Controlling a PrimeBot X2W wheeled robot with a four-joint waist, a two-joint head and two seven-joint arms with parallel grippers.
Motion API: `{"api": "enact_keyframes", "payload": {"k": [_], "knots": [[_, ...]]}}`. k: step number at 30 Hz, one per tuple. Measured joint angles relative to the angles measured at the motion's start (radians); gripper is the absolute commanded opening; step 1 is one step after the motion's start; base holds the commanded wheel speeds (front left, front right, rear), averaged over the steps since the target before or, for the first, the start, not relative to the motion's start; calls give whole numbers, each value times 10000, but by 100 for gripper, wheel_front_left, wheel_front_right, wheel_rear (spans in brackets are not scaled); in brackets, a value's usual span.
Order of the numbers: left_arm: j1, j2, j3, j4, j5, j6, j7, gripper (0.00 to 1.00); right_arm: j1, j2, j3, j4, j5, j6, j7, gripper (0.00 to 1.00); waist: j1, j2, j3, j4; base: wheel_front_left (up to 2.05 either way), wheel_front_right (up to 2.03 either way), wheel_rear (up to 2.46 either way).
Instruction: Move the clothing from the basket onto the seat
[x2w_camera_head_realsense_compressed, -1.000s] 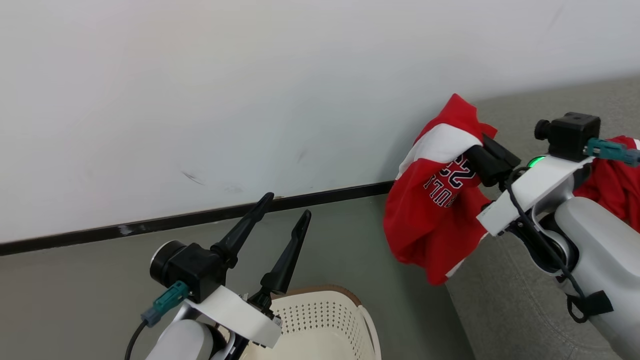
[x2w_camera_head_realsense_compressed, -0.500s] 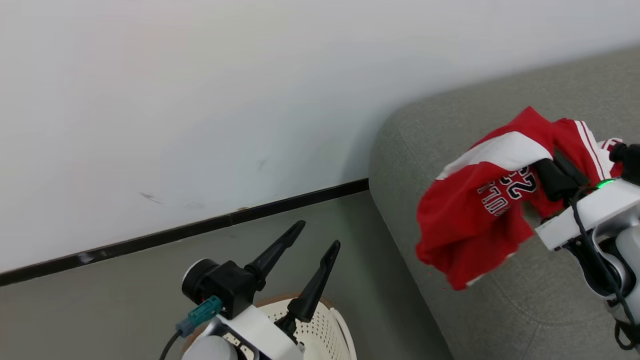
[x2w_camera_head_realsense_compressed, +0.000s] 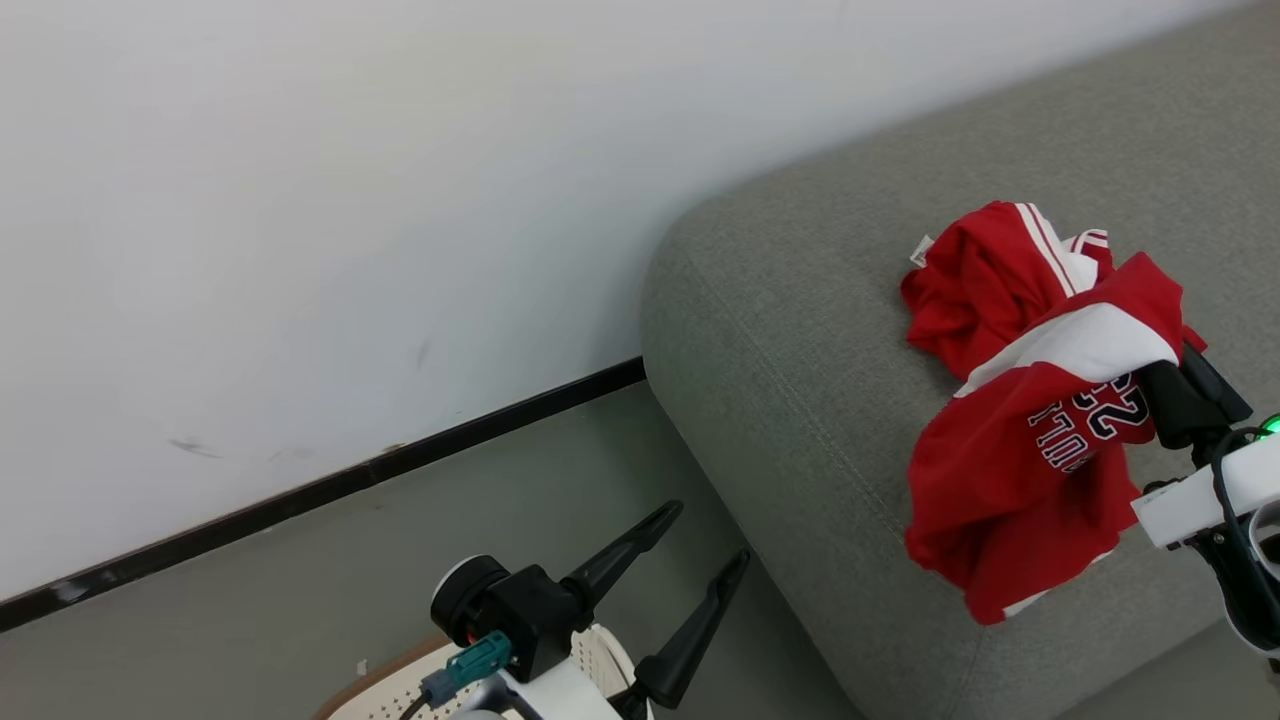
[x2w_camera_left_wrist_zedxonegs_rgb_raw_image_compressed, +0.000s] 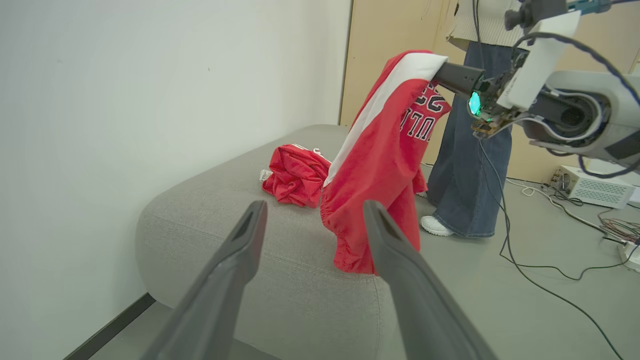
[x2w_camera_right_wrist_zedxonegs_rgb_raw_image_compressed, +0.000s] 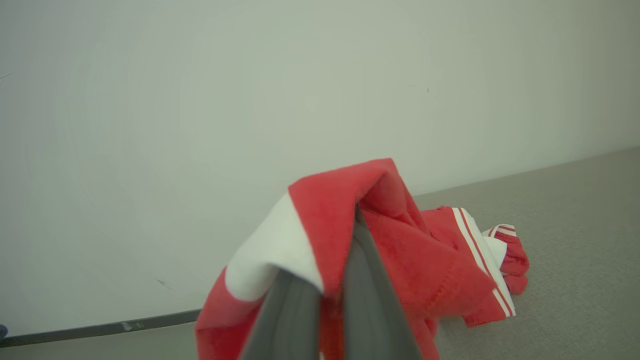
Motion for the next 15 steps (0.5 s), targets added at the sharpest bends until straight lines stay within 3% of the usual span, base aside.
{"api": "enact_keyframes", "payload": {"k": [15], "knots": [[-126,86,-272,77,-71,-31,-113,100,298,282,-157,-211,222,0,359,0,0,0,404,-1077,0,0,0]]}}
